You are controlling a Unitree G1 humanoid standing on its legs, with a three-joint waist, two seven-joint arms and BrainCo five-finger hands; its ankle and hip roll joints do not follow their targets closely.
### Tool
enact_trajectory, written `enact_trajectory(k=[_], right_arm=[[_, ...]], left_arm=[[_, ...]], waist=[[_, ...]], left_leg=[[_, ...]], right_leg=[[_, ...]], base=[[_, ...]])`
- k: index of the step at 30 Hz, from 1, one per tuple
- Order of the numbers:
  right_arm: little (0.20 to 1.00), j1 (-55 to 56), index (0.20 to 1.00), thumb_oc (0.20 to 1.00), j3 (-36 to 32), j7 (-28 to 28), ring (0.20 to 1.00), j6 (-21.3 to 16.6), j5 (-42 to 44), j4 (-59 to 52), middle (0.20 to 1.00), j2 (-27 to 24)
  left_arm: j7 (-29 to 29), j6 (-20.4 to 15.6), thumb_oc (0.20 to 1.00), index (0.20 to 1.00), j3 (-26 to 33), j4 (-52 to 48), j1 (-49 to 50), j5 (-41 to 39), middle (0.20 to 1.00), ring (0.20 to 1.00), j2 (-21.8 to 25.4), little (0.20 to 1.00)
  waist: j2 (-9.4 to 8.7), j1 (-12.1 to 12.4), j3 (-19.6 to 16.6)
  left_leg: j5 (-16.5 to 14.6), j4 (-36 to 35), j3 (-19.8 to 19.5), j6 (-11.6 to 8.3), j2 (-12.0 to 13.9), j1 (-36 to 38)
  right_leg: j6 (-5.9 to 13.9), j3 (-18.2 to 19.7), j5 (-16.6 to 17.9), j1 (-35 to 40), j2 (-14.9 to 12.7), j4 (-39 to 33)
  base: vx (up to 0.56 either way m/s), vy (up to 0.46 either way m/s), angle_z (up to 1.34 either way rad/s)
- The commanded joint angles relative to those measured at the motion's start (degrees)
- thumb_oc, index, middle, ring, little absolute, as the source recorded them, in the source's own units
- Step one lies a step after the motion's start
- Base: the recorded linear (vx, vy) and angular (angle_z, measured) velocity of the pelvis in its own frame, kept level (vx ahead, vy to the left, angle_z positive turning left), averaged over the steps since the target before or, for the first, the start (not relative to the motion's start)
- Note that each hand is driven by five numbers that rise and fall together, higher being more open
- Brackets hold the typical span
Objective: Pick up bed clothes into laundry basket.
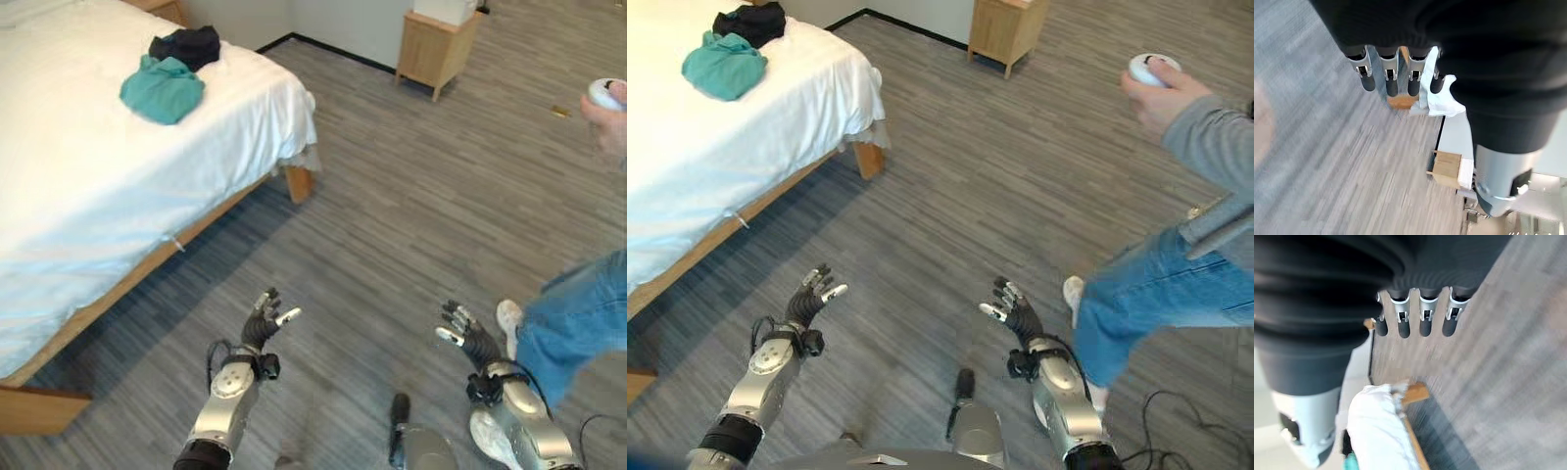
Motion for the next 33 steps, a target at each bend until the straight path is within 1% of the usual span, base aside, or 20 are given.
enact_trajectory(k=[1,3,5,7,10,11,13,14,16,18,19,20,22,23,24,25,28,29,30,33], right_arm=[[1.000,0.0,1.000,1.000,-1.1,0.2,1.000,-1.6,2.2,-3.4,1.000,-2.2],[1.000,-0.7,1.000,1.000,-1.2,0.0,1.000,-1.1,1.8,-2.8,1.000,-2.7],[1.000,-2.3,1.000,1.000,-1.9,0.8,1.000,-0.1,1.5,-3.4,1.000,-4.7],[1.000,-3.3,1.000,1.000,-1.9,0.5,1.000,-0.1,0.6,-3.5,1.000,-5.4],[1.000,-8.5,1.000,1.000,-0.9,-0.4,1.000,-0.7,0.3,-1.0,1.000,-5.9],[1.000,-8.5,1.000,1.000,-0.9,-0.4,1.000,-0.7,0.3,-1.0,1.000,-5.9],[1.000,-10.8,1.000,1.000,-1.7,-0.6,1.000,-0.1,-0.1,-3.0,1.000,-5.8],[1.000,-10.7,1.000,1.000,-1.6,-0.2,1.000,0.1,0.4,-4.0,1.000,-5.3],[1.000,-10.6,1.000,1.000,0.3,1.0,1.000,0.0,0.2,-4.5,1.000,-3.0],[1.000,-9.5,1.000,1.000,1.0,1.3,1.000,0.8,-1.3,-2.7,1.000,-0.7],[1.000,-9.6,1.000,1.000,1.0,1.3,1.000,0.8,-1.3,-2.6,1.000,-0.7],[1.000,-9.6,1.000,1.000,2.0,1.9,1.000,1.9,-0.1,-2.7,1.000,1.1],[1.000,-8.9,1.000,1.000,2.0,3.4,1.000,1.9,-1.7,-3.3,1.000,1.0],[1.000,-8.9,1.000,1.000,1.9,3.4,1.000,1.9,-1.7,-3.4,1.000,1.0],[1.000,-7.9,1.000,1.000,1.7,2.9,1.000,1.9,-2.6,-3.6,1.000,0.9],[1.000,-5.6,1.000,1.000,0.1,2.9,1.000,1.5,-1.4,-4.0,1.000,1.2],[1.000,-2.9,1.000,1.000,-1.4,2.7,1.000,0.9,-1.4,-5.2,1.000,0.9],[1.000,-2.9,1.000,1.000,-1.4,2.7,1.000,0.9,-1.4,-5.2,1.000,0.9],[1.000,-1.4,1.000,1.000,-2.4,2.7,1.000,0.4,-1.9,-6.4,1.000,0.3],[1.000,0.5,1.000,1.000,-3.8,3.5,1.000,0.3,-2.0,-7.2,1.000,-0.3]], left_arm=[[0.6,-1.5,1.000,1.000,2.1,-6.3,-3.7,-1.8,1.000,1.000,2.1,1.000],[1.1,-1.4,1.000,1.000,2.4,-6.1,-3.8,-1.6,1.000,1.000,1.5,1.000],[2.6,-0.7,1.000,1.000,3.5,-6.2,-3.9,-1.0,1.000,1.000,0.8,1.000],[3.3,-0.2,1.000,1.000,4.2,-7.3,-3.7,0.1,1.000,1.000,1.0,1.000],[4.3,-0.3,1.000,1.000,6.1,-10.3,-2.2,0.8,1.000,1.000,1.0,1.000],[4.3,-0.3,1.000,1.000,6.1,-10.3,-2.2,0.8,1.000,1.000,1.0,1.000],[3.7,1.0,1.000,1.000,8.7,-13.8,0.2,4.3,1.000,1.000,2.4,1.000],[3.7,1.6,1.000,1.000,9.5,-14.4,0.5,4.8,1.000,1.000,2.6,1.000],[4.1,1.4,1.000,1.000,10.7,-16.6,1.3,5.5,1.000,1.000,2.3,1.000],[3.5,1.9,1.000,1.000,10.1,-16.3,1.3,5.5,1.000,1.000,2.0,1.000],[3.5,2.0,1.000,1.000,10.1,-16.3,1.3,5.4,1.000,1.000,2.1,1.000],[3.9,1.8,1.000,1.000,9.3,-16.4,0.2,3.4,1.000,1.000,1.9,1.000],[2.9,1.9,1.000,1.000,8.1,-17.0,-0.5,3.5,1.000,1.000,2.6,1.000],[2.9,2.0,1.000,1.000,8.1,-17.0,-0.5,3.5,1.000,1.000,2.6,1.000],[2.4,1.9,1.000,1.000,7.3,-17.1,-0.8,3.3,1.000,1.000,2.7,1.000],[1.2,1.5,1.000,1.000,5.5,-18.0,-1.9,2.1,1.000,1.000,3.1,1.000],[0.5,0.7,1.000,1.000,2.7,-17.0,-3.2,2.7,1.000,1.000,3.9,1.000],[0.5,0.7,1.000,1.000,2.7,-17.0,-3.2,2.7,1.000,1.000,3.9,1.000],[0.1,0.2,1.000,1.000,1.3,-16.2,-4.2,2.8,1.000,1.000,4.1,1.000],[-0.6,0.3,1.000,1.000,0.4,-17.2,-3.9,3.7,1.000,1.000,3.9,1.000]], waist=[[-2.27,3.6,3.3],[-2.62,4.5,3.3],[-2.31,8.2,3.6],[-2.08,9.3,3.4],[-0.25,13.2,2.4],[-0.28,13.2,2.4],[0.65,14.0,0.6],[0.20,14.0,-0.2],[-0.81,16.2,-2.2],[-1.54,16.0,-2.7],[-1.81,15.9,-2.7],[0.81,13.8,-1.3],[2.47,11.9,-0.3],[2.66,11.7,-0.4],[3.19,11.0,-0.1],[3.76,9.6,-0.3],[2.49,7.5,-0.9],[2.51,7.5,-0.9],[1.73,6.7,-1.7],[0.54,7.1,-2.1]], left_leg=[[11.2,19.8,-1.4,2.13,-4.4,-2.8],[10.3,20.8,-0.9,2.34,-5.9,-6.4],[9.1,13.0,0.4,2.08,-7.6,-13.7],[9.8,7.6,0.8,2.31,-9.2,-14.8],[12.5,-9.6,2.5,3.02,-13.9,-16.0],[12.6,-9.7,2.5,3.03,-14.0,-15.9],[14.8,-14.5,21.6,3.33,-13.8,-13.3],[11.9,-15.8,23.0,3.86,-14.4,-10.9],[6.0,-18.3,21.3,8.99,-17.7,-7.6],[2.7,-19.9,20.5,12.70,-20.8,-3.6],[2.7,-20.3,20.6,13.12,-21.4,-3.5],[3.1,-21.2,18.3,14.16,-19.7,0.6],[2.6,-21.3,13.6,13.96,-19.0,3.2],[2.8,-21.3,13.4,13.90,-18.8,3.0],[2.5,-21.5,11.9,13.58,-18.7,4.0],[2.6,-21.5,6.5,11.88,-18.2,4.0],[2.1,-21.7,-0.7,9.43,-18.3,4.4],[2.1,-21.7,-0.7,9.43,-18.3,4.4],[2.0,-22.2,-5.9,8.54,-18.0,4.0],[1.5,-21.2,-9.9,7.67,-17.7,3.5]], right_leg=[[1.57,3.3,0.9,5.0,0.2,-5.6],[1.61,3.1,0.5,6.6,0.2,-6.1],[1.86,2.5,-1.4,11.7,1.0,-8.2],[2.01,2.4,-2.0,12.8,1.2,-8.8],[2.46,1.9,-4.1,17.2,3.9,-10.2],[2.47,1.9,-4.1,17.2,3.8,-10.2],[2.19,-0.5,-6.2,20.8,7.0,-10.6],[2.61,-0.8,-8.1,21.5,6.6,-9.7],[4.79,-4.5,-7.9,21.3,3.9,-2.2],[11.81,-4.5,2.4,16.8,-1.2,15.2],[12.33,-4.2,1.9,16.1,-1.9,16.6],[11.71,-1.9,6.9,8.8,-1.8,29.3],[10.55,0.8,5.8,4.5,-4.6,32.8],[10.38,0.4,6.0,4.6,-4.4,32.4],[9.55,0.2,5.0,4.2,-7.1,31.8],[7.74,3.2,4.7,4.0,-10.7,22.2],[8.57,13.7,1.6,7.6,-6.7,2.7],[8.57,13.7,1.6,7.6,-6.7,2.6],[9.26,23.0,-1.0,8.1,-3.0,-4.5],[8.96,21.9,-0.9,10.0,-2.4,-6.8]], base=[[0.47,-0.631,-0.15],[0.39,-0.299,-0.45],[0.57,-0.299,0.03],[0.30,-0.086,0.15],[0.39,-0.082,-0.21],[0.46,-0.177,-0.08],[0.48,-0.245,0.21],[0.47,-0.116,0.37],[0.50,0.040,0.38],[0.34,0.159,0.44],[0.25,-0.007,0.77],[0.18,-0.147,1.04],[0.22,-0.206,1.60],[0.16,-0.145,2.16],[0.20,-0.324,2.59],[0.30,-0.456,1.83],[0.23,-0.365,1.99],[0.19,-0.351,1.65],[0.13,-0.236,0.81],[0.13,-0.405,1.68]])
